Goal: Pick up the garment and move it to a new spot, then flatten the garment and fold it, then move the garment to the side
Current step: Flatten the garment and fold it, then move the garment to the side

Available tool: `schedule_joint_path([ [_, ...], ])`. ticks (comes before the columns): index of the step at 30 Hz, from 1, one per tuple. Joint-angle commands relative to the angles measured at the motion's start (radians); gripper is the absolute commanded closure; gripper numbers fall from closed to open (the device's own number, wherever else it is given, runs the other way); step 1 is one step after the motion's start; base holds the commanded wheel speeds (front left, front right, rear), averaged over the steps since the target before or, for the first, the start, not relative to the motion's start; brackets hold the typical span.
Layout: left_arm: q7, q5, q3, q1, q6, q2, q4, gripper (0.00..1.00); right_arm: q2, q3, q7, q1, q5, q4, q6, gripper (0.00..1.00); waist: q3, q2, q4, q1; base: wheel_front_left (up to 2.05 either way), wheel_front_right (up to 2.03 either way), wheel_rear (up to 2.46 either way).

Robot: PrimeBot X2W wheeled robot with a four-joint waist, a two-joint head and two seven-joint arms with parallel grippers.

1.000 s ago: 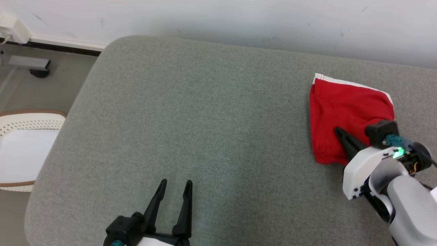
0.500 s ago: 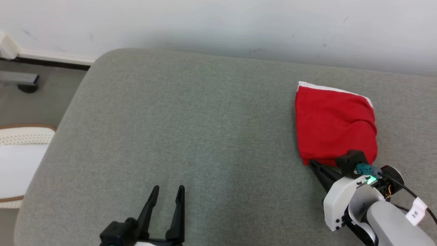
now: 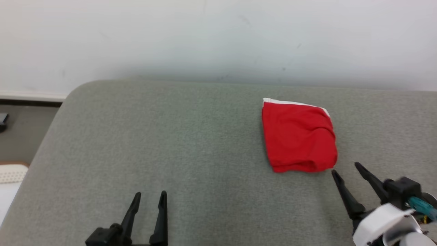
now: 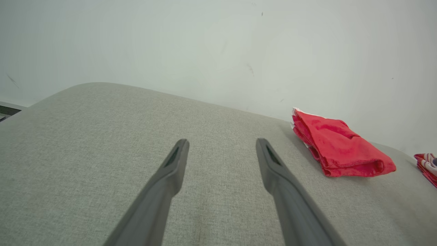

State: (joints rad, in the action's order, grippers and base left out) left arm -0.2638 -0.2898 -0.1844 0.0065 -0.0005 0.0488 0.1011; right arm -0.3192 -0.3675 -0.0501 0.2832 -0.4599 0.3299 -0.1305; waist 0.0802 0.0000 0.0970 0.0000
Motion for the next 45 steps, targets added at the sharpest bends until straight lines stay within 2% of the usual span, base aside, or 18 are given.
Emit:
schedule_joint_path([
  [1,0.0,0.018,0.014,0.023,-0.007,0.004,0.009,0.0,-0.011,0.034,-0.033,-0.05,0.02,-0.023,0.0,0.0,-0.028,0.0,-0.031,0.0,0.0,0.0,0.0],
  [11,0.0,0.046,0.048,0.077,-0.019,0.004,0.035,0.0,0.008,0.175,-0.172,-0.201,0.081,-0.037,0.0,0.0,-0.078,0.0,-0.079,0.0,0.0,0.0,0.0],
  [19,0.0,0.039,0.062,0.106,-0.014,0.004,0.04,0.0,0.036,0.238,-0.212,-0.254,0.114,-0.009,0.0,0.0,-0.087,0.0,-0.081,0.0,0.0,0.0,0.0],
  [27,0.0,0.027,0.046,0.13,-0.001,0.004,0.03,0.0,0.068,0.266,-0.215,-0.264,0.119,-0.003,0.0,0.0,-0.092,0.0,-0.067,0.0,0.0,0.0,0.0],
  [35,0.0,0.023,0.035,0.132,0.008,0.004,0.021,0.0,0.074,0.262,-0.215,-0.263,0.113,0.004,0.0,0.0,-0.091,0.0,-0.051,0.0,0.0,0.0,0.0],
  [45,0.0,0.025,0.043,0.121,-0.002,0.004,0.026,0.0,0.076,0.258,-0.214,-0.25,0.1,0.005,0.0,0.0,-0.082,0.0,-0.049,0.0,0.0,0.0,0.0],
])
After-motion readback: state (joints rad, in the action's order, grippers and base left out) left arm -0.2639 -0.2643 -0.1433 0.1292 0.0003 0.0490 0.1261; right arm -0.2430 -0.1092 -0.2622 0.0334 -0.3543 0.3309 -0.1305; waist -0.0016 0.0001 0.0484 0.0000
